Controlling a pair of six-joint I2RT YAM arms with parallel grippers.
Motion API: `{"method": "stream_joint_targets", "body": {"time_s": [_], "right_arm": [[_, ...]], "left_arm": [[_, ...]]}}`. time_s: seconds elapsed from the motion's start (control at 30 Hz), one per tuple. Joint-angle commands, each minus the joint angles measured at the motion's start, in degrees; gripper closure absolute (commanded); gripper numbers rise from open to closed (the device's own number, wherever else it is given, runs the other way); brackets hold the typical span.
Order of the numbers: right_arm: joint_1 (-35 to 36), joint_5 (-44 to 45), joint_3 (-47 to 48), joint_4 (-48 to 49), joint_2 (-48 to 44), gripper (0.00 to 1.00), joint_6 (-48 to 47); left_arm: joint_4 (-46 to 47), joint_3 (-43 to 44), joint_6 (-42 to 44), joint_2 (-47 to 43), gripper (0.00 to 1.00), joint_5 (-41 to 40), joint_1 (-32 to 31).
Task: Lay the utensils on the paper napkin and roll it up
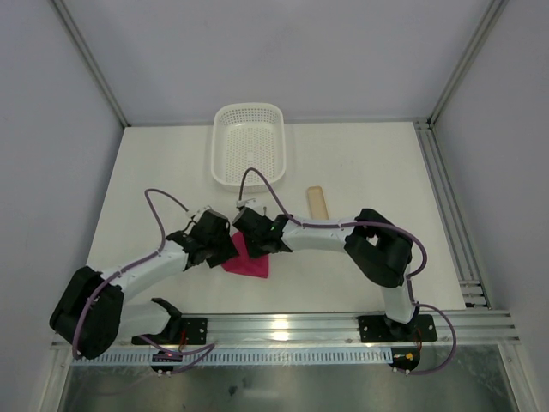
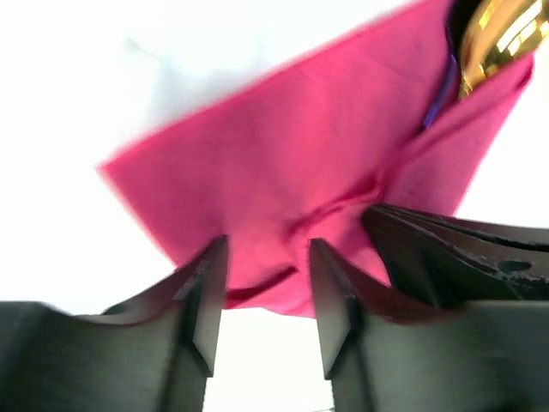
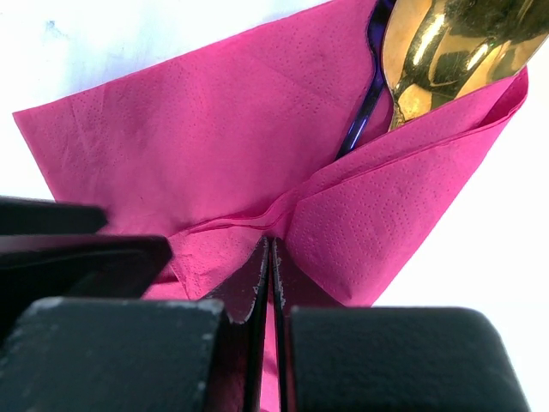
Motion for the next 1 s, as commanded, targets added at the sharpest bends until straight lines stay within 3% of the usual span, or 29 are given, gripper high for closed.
{"method": "stream_joint_targets", "body": {"time_s": [0.0,0.17,0.3,0.67,0.8,0.97], "right_arm": [[0.18,0.93,-2.43,-2.2,0.87,0.96,0.2],[0.27,0.31,-2.96,-1.33,0.43,0.96,0.2],[0.27,-0.39,-3.04,-0.71,0.17,0.96,0.2],[0.27,-0.75,-4.63,0.61,-0.27,0.96,0.46],[0.27,-0.75,-4.63,0.79,-0.01,0.96,0.63],[0.27,-0.75,-4.63,0.79,-0.01,0.96,0.72]], "left_arm": [[-9.97,3.95,4.11,-2.32,0.51,-9.85,0.1],[-11.91,2.64,4.65,-4.08,0.37,-13.03,0.19],[-10.51,0.7,4.47,-3.38,0.34,-13.39,0.19],[-3.4,-1.84,3.33,-0.65,0.4,-6.55,0.19],[1.35,-4.22,2.01,-2.84,0.42,-1.89,0.19],[0.57,-4.84,2.01,-7.24,0.43,-1.52,0.19]]}}
